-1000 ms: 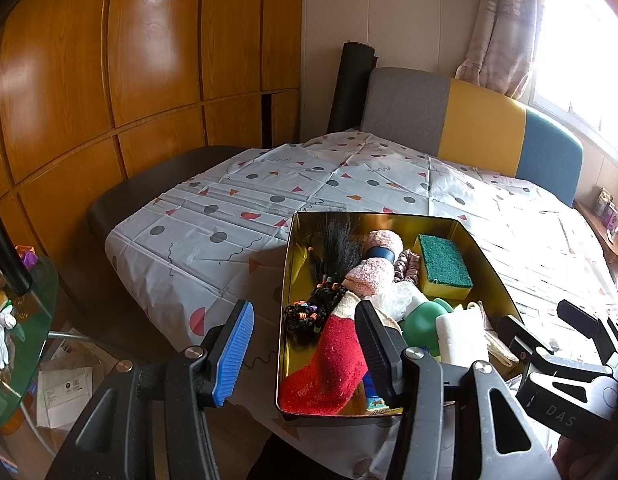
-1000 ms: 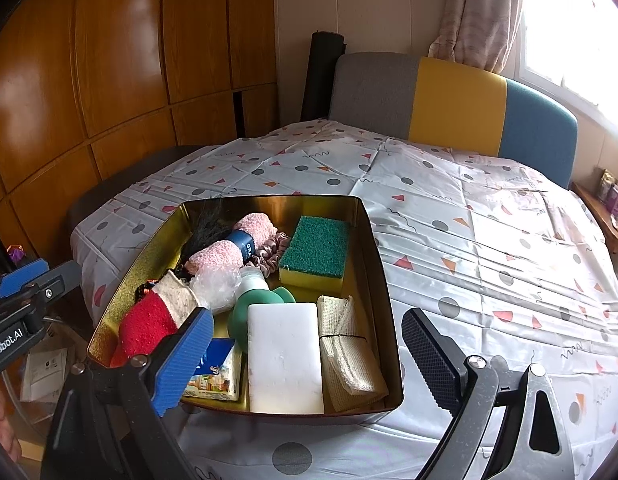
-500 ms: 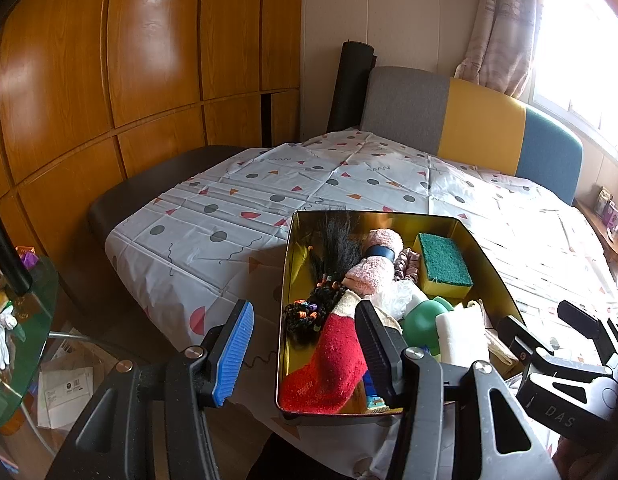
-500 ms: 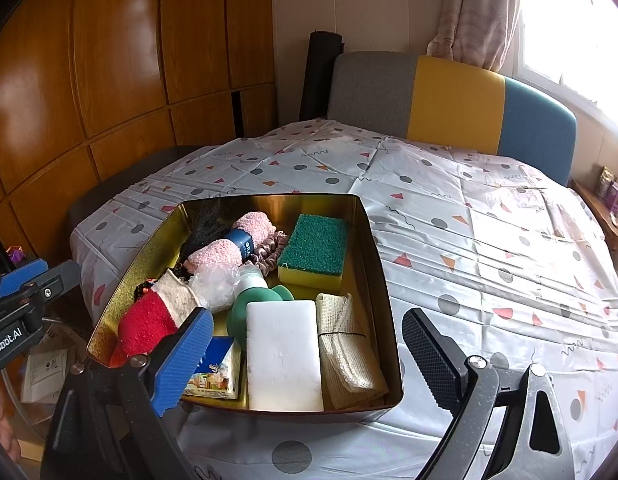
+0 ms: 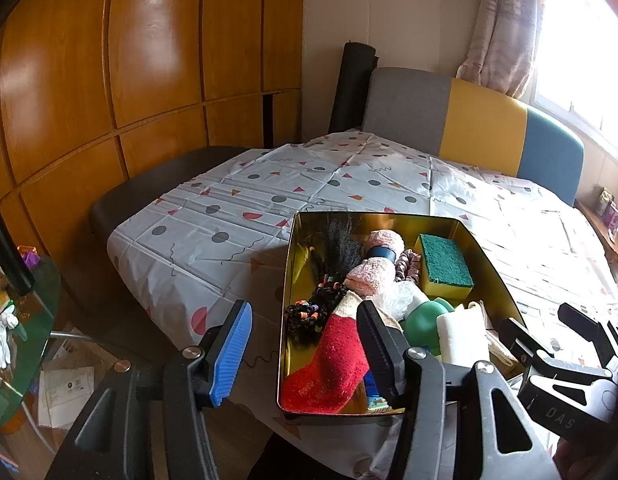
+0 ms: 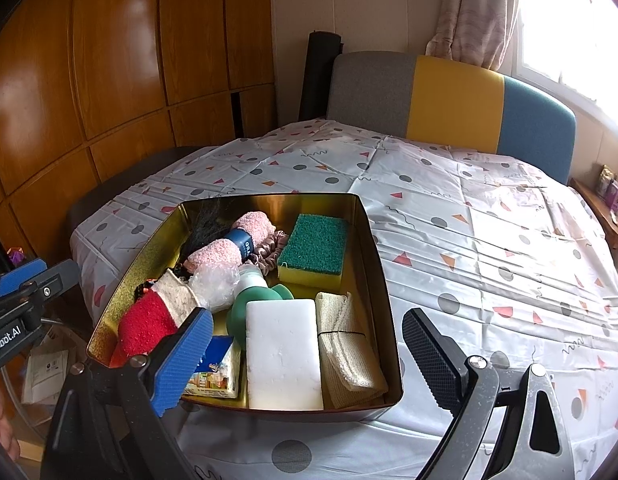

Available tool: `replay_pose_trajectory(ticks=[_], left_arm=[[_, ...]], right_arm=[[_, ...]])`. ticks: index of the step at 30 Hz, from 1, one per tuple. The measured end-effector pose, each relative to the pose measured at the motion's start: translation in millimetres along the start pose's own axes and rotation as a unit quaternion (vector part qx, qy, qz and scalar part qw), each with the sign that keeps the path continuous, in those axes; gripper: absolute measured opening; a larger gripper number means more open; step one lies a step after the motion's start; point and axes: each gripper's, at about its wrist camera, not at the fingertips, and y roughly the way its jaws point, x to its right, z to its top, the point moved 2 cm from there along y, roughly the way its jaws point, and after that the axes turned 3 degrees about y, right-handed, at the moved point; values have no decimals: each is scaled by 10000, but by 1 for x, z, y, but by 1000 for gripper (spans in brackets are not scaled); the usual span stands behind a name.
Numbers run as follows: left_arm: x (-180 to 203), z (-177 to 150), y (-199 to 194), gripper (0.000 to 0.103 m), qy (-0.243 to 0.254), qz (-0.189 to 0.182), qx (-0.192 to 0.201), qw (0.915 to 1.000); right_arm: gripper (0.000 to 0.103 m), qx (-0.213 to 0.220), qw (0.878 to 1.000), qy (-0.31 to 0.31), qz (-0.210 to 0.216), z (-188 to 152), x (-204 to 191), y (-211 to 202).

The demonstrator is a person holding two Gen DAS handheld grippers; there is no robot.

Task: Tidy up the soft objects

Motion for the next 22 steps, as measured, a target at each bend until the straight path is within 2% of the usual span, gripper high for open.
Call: replay_pose_trajectory(ticks=[5,7,13,16,20,22], left_arm=[[2,2,1,60,30,34,-24,10000],[4,2,2,65,15,-4,-53,10000],[11,0,10,65,38,-165,-191,9997],[12,0,10,56,126,-82,-63,9999],[15,4,8,53,229,-89,74,9997],[19,6,9,54,314,-260,19,9992]], right_arm=[[96,-19,10000,25,-6,-1,0,1],[96,-27,10000,41,-10,-1,1,2],[96,-85,9999,72,-3,-2,4,6],[96,-113,9999,69,-24,-3,6,8],[96,-124,9998,101,-82,-1,14,10],[96,-154,9996,224,-87,2,26,10]])
